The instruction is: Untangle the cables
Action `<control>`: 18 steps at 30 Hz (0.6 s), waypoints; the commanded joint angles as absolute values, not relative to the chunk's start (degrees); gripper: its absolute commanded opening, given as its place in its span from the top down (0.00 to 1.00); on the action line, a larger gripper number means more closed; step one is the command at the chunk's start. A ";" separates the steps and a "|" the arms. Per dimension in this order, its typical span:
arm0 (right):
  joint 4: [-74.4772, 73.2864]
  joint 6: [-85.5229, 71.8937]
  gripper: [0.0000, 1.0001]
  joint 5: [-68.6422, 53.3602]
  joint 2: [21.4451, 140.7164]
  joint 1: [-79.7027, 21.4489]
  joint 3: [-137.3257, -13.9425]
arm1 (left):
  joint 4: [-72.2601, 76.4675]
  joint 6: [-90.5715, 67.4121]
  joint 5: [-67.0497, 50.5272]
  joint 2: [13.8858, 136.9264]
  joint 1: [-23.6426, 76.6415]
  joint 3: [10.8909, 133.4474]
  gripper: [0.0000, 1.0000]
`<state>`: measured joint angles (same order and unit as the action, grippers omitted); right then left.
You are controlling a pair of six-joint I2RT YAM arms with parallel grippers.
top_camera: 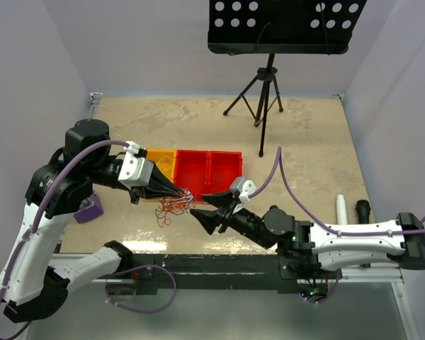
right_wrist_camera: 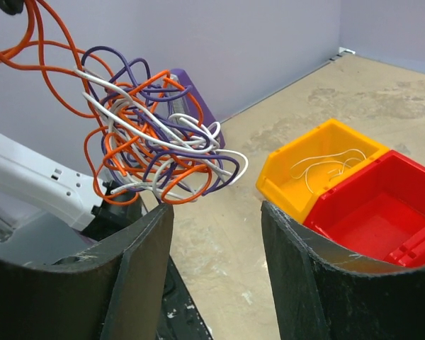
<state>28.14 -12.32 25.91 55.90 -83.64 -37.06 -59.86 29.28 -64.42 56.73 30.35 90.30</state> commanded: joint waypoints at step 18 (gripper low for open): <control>33.65 -7.30 0.39 23.56 56.86 -84.02 -40.34 | -68.29 37.18 -69.26 58.62 30.06 96.77 1.00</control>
<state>29.69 -8.69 25.65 56.12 -83.68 -39.83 -67.70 35.38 -66.72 58.61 30.35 94.19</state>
